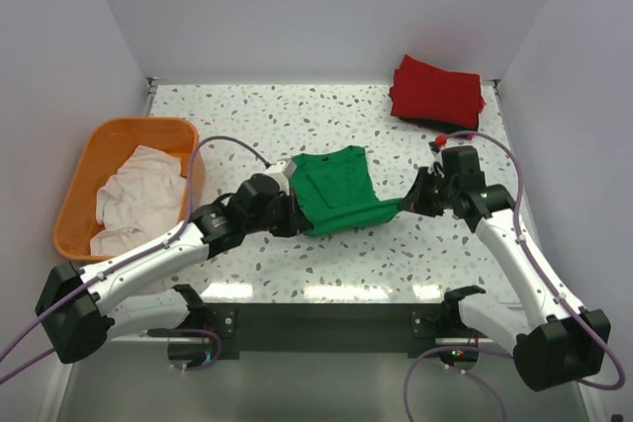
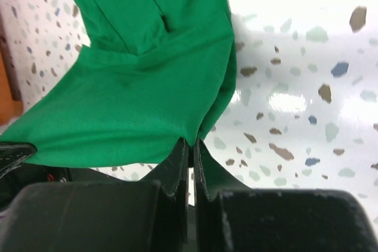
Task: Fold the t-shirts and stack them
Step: Fold the tshirt
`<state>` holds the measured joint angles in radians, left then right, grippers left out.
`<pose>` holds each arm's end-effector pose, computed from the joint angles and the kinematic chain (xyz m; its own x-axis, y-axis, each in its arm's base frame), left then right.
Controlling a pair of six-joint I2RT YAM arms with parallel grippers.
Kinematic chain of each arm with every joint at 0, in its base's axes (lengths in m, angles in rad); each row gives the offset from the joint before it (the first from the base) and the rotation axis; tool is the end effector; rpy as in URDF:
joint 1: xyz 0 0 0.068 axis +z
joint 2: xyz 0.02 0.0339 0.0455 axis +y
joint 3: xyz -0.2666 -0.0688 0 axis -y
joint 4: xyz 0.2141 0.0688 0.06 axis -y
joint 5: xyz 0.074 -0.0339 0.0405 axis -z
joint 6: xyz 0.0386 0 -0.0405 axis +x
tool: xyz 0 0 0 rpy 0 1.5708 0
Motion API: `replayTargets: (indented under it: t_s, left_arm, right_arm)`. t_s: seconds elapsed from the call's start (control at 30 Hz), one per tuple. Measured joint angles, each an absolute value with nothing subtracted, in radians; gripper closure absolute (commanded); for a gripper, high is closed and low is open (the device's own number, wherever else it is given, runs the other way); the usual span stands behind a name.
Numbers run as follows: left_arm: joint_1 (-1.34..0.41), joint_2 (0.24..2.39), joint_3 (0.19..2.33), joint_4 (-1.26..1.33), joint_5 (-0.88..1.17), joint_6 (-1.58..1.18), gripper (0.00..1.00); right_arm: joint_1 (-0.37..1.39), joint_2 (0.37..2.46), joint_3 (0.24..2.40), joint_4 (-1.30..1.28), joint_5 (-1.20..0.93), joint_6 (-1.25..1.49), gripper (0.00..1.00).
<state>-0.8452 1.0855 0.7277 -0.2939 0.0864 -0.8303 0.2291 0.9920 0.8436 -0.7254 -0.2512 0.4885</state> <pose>0.1346 -0.1568 0.2623 -0.8553 -0.1440 -0.4978 0.2365 0.7463 -0.6222 0.1598 0.0471 0.2790 -0.8356 0.2719 -0.4774 0.0190 0.8827 0.4696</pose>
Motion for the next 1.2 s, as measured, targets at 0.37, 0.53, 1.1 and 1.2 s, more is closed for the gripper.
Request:
replayTargets:
  t_s: [0.37,0.53,1.1,1.2]
  left_arm:
    - [-0.613,1.207,0.876,-0.310,0.077,-0.778,1.00]
    - [-0.533,1.304,0.943,-0.294,0.086,-0.739,1.00]
    - [-0.399,1.840,1.245,-0.204,0.023,-0.709,0.03]
    - [-0.387,1.867,1.253,-0.210,0.009,-0.712,0.00]
  right_arm:
    - [0.232,1.311,1.147,-0.621,-0.271,0.488,1.00]
    - [0.233,1.476,1.279,-0.595,-0.273,0.489,1.00]
    - [0.233,2.069,1.616,-0.479,-0.172,0.489,0.27]
    - [0.222,2.132,1.668,-0.493,-0.166,0.469,0.06]
